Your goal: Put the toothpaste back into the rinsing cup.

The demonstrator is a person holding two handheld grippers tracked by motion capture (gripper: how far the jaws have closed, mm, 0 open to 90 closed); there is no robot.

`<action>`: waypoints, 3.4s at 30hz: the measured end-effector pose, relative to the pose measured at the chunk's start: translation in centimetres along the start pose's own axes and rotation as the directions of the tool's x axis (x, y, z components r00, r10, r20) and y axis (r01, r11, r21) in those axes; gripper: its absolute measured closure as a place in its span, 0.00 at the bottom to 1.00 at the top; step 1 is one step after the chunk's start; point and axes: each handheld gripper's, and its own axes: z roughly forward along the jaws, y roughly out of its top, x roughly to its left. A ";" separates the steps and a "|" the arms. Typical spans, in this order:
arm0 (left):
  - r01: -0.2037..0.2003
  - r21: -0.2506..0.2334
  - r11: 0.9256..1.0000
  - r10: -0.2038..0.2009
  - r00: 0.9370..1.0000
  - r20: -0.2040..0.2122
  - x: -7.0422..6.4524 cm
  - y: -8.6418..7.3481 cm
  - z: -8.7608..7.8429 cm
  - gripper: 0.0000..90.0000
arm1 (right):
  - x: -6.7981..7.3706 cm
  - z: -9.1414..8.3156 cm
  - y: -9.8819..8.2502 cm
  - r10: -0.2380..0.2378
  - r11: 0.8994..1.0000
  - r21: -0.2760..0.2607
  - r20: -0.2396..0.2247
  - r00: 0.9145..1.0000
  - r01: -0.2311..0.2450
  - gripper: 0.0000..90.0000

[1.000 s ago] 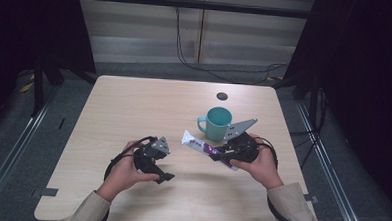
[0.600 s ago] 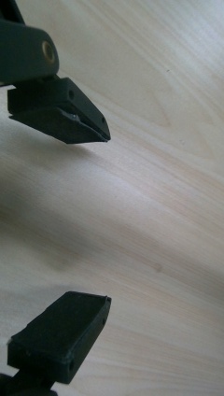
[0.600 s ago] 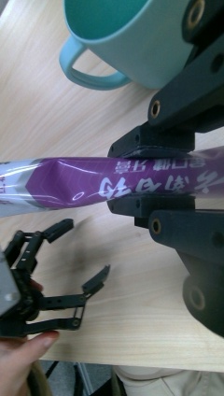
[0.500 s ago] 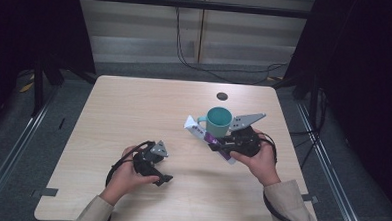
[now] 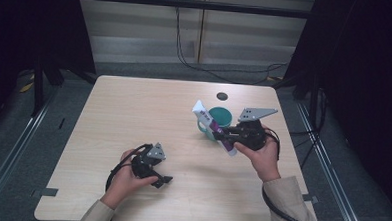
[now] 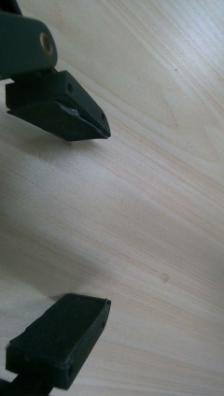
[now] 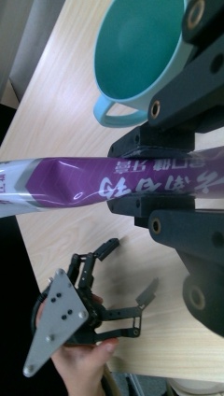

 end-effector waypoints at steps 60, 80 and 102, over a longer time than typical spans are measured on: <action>0.007 -0.115 0.993 -0.006 1.000 0.008 0.0 -1.3 0.2 0.14 | -4.3 0.7 4.1 0.098 0.981 -0.176 0.105 0.990 -0.078 0.83; 0.001 -0.110 0.994 -0.001 1.000 0.003 0.0 -1.3 0.1 0.14 | -6.0 1.8 4.3 0.141 0.968 -0.229 0.146 0.979 -0.105 0.83; 0.004 -0.110 0.994 -0.004 1.000 0.000 -0.1 -1.3 0.1 0.14 | -7.1 3.7 4.0 0.154 0.965 -0.238 0.169 0.973 -0.111 0.83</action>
